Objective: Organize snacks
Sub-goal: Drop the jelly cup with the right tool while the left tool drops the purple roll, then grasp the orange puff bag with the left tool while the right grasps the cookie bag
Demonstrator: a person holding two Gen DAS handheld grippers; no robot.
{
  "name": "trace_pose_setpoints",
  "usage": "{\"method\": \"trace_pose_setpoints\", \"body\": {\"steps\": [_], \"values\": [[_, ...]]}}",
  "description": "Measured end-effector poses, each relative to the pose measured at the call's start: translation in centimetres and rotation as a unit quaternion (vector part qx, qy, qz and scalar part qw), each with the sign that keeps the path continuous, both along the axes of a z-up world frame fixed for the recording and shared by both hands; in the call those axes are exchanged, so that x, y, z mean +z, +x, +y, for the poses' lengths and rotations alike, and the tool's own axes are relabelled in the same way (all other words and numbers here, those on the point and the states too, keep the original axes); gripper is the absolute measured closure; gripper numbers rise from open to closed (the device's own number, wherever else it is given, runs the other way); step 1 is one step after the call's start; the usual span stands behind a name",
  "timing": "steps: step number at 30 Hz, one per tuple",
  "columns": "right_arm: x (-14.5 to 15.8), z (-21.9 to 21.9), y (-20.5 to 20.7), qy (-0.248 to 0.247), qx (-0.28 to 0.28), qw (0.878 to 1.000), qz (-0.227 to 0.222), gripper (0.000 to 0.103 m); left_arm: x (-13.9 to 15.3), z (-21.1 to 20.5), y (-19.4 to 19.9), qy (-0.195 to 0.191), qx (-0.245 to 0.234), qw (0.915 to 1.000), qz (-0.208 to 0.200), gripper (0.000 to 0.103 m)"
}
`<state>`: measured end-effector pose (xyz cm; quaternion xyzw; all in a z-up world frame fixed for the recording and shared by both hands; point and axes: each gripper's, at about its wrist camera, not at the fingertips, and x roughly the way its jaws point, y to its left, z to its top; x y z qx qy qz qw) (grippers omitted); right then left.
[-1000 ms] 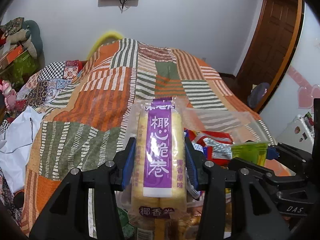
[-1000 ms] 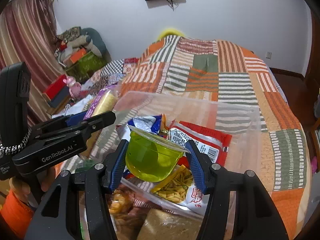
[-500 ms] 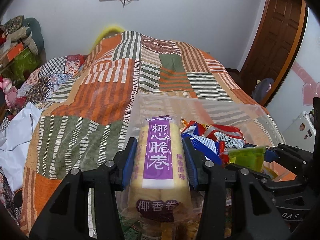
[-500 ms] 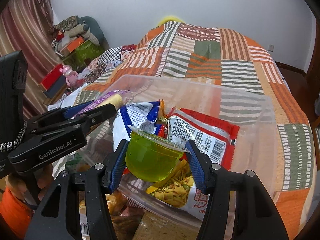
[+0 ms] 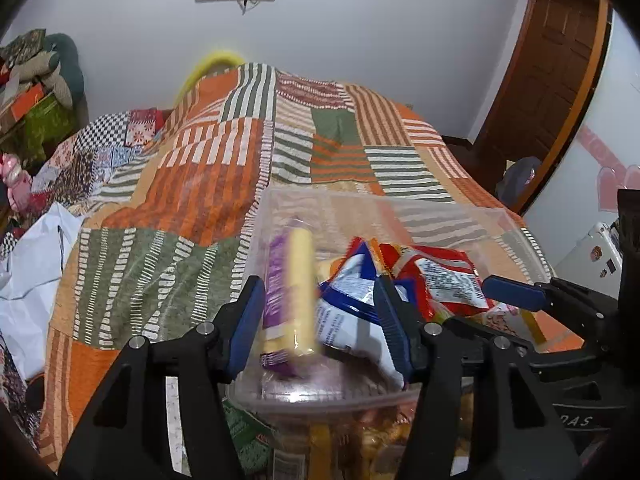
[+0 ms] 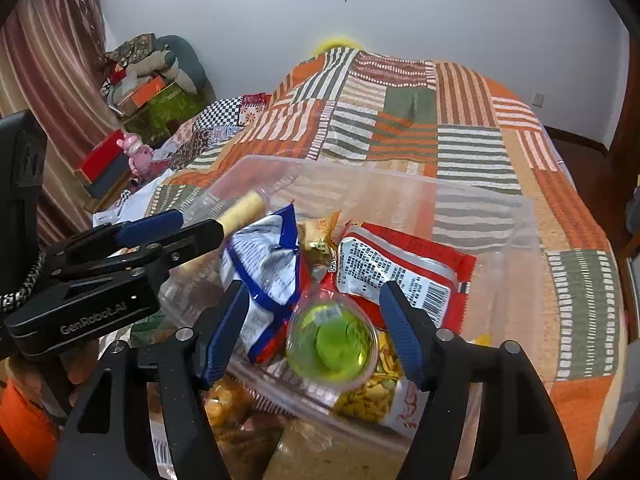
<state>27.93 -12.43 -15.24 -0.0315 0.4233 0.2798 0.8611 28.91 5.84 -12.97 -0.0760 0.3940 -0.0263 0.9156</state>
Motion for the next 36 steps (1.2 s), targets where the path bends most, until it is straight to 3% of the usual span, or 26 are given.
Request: {"method": "trace_pose_setpoints", "body": {"steps": [10,20,27,36], "values": [[2.5,-1.5,-2.7,0.001,-0.005,1.000,-0.030,0.035,3.7,-0.1,-4.2,0.009,-0.006,0.9993,-0.036,0.034],[5.6,-2.3,-6.9,0.010,0.017,0.997,-0.076,0.031,4.7,-0.1,-9.8,0.047,-0.007,0.9979,-0.043,0.020],[5.5,-3.0,-9.6,0.014,0.024,0.996,-0.083,0.027,3.3,-0.6,-13.4,0.050,-0.011,0.9986,-0.017,0.014],[4.0,-4.3,-12.2,0.016,0.030,0.998,-0.058,0.027,-1.1,-2.0,-17.1,0.003,0.000,0.9983,0.058,0.013]]}}
